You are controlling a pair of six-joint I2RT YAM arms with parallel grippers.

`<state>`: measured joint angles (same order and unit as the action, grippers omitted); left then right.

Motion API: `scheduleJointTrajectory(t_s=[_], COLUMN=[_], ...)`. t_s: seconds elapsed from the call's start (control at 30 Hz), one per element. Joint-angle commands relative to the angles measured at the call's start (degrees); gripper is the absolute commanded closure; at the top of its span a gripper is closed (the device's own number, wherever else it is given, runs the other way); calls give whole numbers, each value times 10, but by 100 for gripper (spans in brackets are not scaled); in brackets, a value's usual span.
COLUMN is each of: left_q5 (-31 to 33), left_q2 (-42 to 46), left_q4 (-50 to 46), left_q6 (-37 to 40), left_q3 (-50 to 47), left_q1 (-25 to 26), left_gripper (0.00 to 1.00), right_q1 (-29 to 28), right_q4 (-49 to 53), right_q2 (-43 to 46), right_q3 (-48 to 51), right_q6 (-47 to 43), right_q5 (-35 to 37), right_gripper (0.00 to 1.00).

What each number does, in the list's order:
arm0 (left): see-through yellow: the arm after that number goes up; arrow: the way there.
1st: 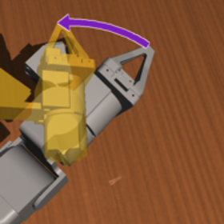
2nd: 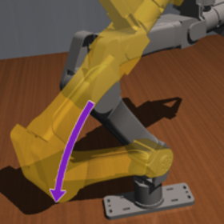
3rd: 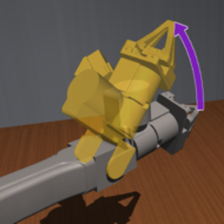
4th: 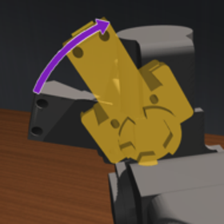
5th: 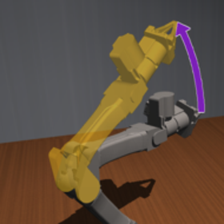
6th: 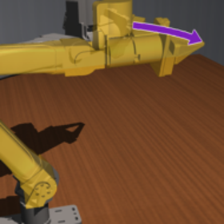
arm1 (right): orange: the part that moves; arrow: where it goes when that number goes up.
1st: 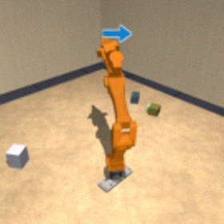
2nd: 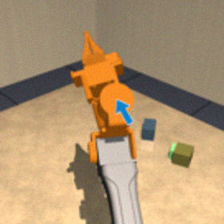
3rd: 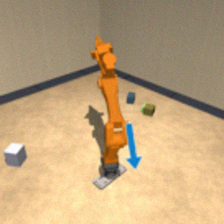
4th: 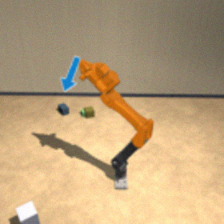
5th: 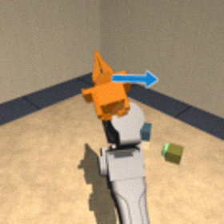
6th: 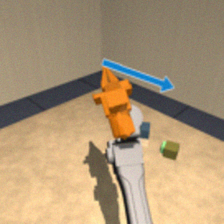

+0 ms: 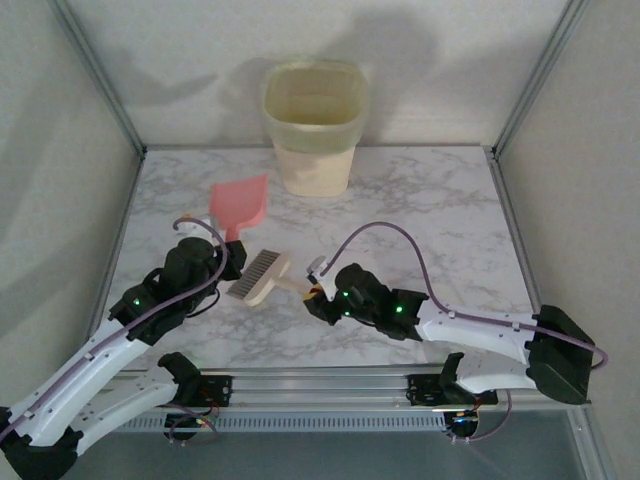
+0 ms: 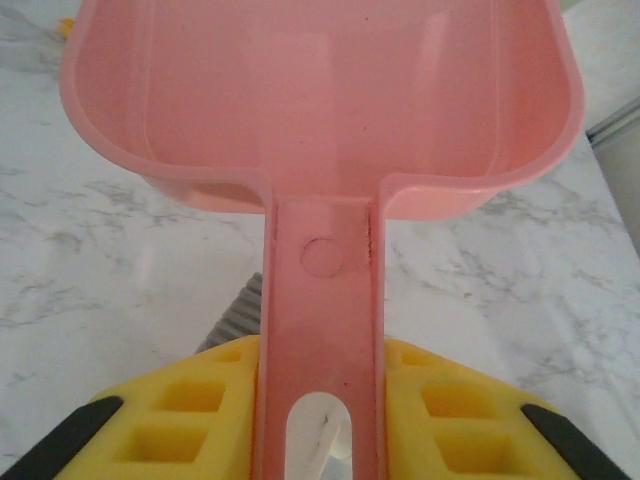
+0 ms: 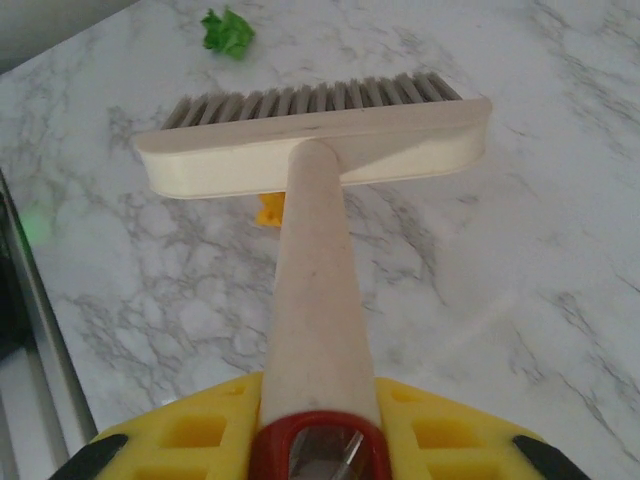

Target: Sweep away the paper scraps from the table

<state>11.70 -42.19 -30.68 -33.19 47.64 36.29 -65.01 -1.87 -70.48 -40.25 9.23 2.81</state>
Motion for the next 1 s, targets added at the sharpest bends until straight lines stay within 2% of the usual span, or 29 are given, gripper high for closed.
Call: scheduleJointTrajectory(t_s=[0.0,0.17,0.27,0.4,0.47,0.57,0.7,0.83,0.97], left_q5=[37,36,40,7,21,36,16,26,24], left_q2=[18,12,8,29,31,20,-13,-52,-30], left_q4=[-4,-2,-17,91,145,225,314,296,308], left_q6=[22,11,-43,-87,-88,-81,-62,-36,-27], left_q3=[-10,-11,4,-52,-77,-108,-132,-112,-142], left_q1=[2,1,1,3,2,2,2,2,2], left_gripper=[100,100,100,100,100,100,100,100,100], right_q1=[-27,-43,-45,-44,-44,-43,-34,-11,28], right_q4=[17,41,69,97,122,159,204,240,267], right_q2=[-22,-88,-132,-160,-168,-165,-143,-113,-77], right_q3=[-50,-85,-111,-128,-137,-141,-134,-111,-82], right_q6=[-30,-32,-27,-28,-28,-26,-15,17,58], right_q5=[-3,4,19,68,91,125,168,208,239], right_gripper=[100,100,100,100,100,100,100,100,100])
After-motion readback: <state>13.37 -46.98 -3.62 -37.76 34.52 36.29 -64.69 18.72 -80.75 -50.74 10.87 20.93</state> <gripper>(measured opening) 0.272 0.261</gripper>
